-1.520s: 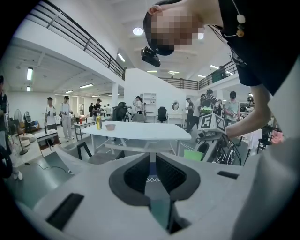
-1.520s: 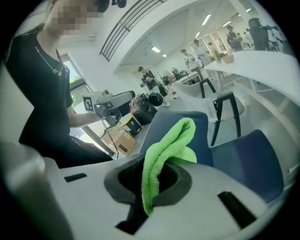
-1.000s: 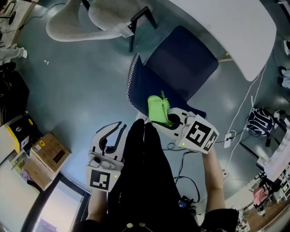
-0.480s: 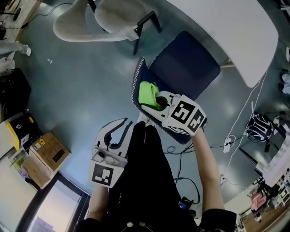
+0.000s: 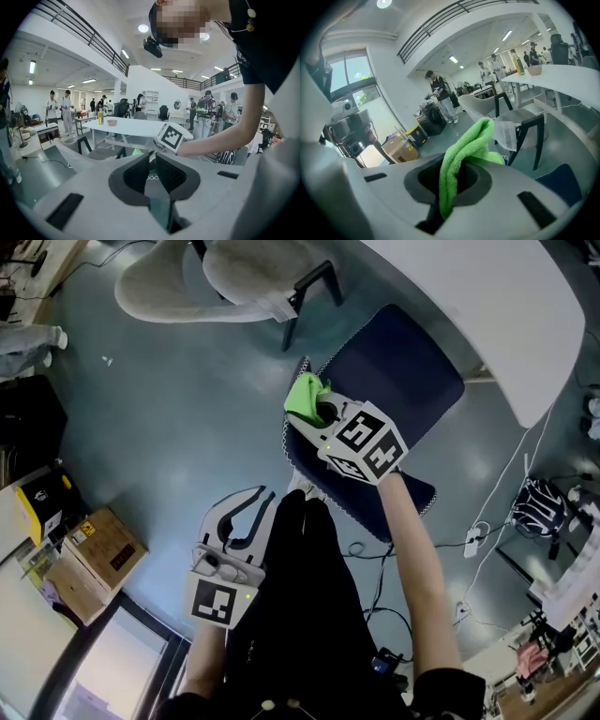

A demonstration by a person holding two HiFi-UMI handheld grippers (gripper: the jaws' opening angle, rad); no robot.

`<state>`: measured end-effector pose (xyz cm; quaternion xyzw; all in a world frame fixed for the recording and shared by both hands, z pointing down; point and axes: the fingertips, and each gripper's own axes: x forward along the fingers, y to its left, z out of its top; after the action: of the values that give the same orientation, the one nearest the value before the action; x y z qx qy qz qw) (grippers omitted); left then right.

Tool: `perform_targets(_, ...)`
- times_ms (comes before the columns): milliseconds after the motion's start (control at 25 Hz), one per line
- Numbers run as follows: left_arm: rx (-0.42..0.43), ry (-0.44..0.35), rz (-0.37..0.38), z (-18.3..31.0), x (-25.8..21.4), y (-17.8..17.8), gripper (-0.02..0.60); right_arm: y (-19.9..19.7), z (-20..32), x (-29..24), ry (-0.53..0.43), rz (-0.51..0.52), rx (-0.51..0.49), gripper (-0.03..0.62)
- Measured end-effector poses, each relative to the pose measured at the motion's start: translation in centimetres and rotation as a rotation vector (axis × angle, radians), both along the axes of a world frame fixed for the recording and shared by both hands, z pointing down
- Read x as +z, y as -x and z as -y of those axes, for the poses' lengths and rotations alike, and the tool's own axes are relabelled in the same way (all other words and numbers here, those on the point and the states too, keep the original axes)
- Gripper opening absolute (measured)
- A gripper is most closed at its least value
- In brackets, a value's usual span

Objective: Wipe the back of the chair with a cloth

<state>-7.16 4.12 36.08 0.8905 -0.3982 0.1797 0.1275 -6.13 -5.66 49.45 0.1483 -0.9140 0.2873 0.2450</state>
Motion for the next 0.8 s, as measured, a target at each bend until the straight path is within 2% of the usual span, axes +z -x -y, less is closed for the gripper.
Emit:
perform_targets(560, -0.062, 0.009, 0.01, 0.2, 0.2, 2.8, 0.041, -0.7, 7.0, 4.4, 0.025, -0.045, 0.218, 0.02)
perform_targets(800, -0.058, 0.014, 0.027, 0.6, 0.4, 3.5, 0.041, -3.2, 9.7, 6.7, 0.003, -0.132, 0.318, 0.02)
